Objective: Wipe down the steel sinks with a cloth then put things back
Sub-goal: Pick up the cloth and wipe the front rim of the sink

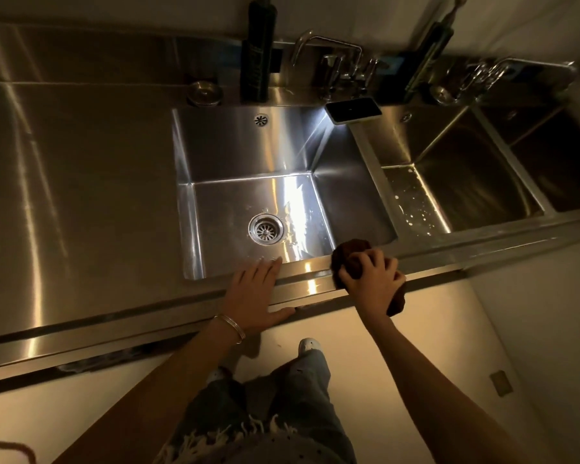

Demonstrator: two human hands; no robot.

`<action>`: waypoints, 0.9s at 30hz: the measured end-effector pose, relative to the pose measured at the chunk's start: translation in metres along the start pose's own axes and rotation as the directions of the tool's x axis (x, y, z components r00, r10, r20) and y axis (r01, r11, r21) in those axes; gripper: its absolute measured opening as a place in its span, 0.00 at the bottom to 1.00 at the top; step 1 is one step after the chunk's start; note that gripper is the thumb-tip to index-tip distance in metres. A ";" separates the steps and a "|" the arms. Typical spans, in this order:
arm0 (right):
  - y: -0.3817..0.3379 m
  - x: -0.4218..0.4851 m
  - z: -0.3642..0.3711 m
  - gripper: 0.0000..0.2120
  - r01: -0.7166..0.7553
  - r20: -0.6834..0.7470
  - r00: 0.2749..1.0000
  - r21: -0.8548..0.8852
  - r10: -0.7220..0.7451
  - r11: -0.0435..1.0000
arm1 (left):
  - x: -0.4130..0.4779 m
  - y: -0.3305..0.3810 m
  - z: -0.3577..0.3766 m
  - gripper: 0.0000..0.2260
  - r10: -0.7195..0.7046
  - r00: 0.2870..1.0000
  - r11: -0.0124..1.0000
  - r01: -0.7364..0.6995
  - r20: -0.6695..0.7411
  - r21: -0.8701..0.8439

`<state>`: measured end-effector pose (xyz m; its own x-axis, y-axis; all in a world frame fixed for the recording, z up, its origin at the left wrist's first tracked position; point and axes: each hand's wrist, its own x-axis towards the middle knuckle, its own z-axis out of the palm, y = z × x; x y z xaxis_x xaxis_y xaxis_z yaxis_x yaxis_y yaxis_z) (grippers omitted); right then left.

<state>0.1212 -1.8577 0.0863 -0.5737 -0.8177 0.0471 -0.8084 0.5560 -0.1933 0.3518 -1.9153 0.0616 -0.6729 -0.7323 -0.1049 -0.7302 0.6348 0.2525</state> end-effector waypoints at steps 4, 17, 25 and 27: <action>0.030 0.013 -0.008 0.17 0.171 0.032 0.985 -0.040 -0.170 0.984 | 0.032 0.035 0.007 0.43 -0.021 1.000 1.000 0.021 0.003 -0.002; 0.124 0.095 -0.032 0.17 0.088 0.119 0.991 -0.176 -0.067 0.981 | 0.109 0.130 0.015 0.40 -0.056 0.998 0.998 0.056 0.021 -0.005; 0.103 0.178 -0.021 0.19 0.288 0.181 0.944 -0.052 -0.275 0.956 | 0.129 0.150 0.024 0.38 -0.118 0.992 0.993 0.117 -0.054 -0.023; 0.092 0.201 -0.019 0.20 0.311 0.206 0.932 -0.026 -0.300 0.950 | 0.129 0.151 0.023 0.38 -0.130 0.990 0.991 0.129 -0.051 -0.022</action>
<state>-0.0707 -1.9684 0.0971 -0.2651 -0.9590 -0.1003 -0.9500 0.2776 -0.1434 0.1521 -1.9085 0.0641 -0.5657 -0.8199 -0.0879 -0.8079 0.5298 0.2582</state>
